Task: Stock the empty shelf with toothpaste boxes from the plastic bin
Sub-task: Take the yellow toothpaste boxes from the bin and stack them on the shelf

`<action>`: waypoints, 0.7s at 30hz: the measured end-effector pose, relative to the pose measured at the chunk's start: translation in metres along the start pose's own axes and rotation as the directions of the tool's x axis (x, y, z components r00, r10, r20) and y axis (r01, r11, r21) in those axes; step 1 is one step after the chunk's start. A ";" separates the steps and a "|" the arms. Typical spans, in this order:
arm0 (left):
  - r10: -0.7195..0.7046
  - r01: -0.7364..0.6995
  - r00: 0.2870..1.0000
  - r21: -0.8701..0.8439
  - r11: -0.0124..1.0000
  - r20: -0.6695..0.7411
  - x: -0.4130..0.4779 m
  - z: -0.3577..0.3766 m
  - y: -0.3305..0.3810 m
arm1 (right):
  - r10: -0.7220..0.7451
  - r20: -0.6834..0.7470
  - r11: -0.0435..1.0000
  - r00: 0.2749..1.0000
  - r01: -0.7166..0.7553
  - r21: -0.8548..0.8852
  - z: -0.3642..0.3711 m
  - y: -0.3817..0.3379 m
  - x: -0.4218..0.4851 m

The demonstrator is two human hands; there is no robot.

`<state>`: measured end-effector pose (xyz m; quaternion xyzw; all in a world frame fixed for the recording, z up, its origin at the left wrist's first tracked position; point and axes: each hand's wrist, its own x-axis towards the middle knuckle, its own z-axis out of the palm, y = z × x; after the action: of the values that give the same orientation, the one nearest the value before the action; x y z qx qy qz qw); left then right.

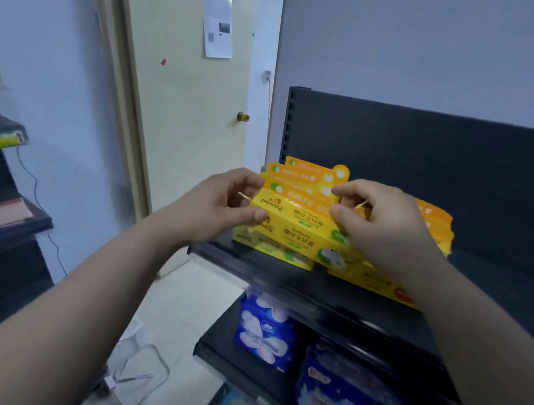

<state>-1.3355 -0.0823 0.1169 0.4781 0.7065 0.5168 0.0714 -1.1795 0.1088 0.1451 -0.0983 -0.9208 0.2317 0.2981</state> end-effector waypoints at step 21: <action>0.226 -0.032 0.935 0.570 0.821 -0.273 -0.015 0.026 -0.059 | 0.126 -0.241 0.930 0.962 -0.199 -0.308 0.084 0.002 -0.055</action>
<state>-1.3473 -0.0769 0.0513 0.4324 0.7933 0.3646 -0.2254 -1.1851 0.0617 0.0562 -0.2478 -0.8970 0.0866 0.3557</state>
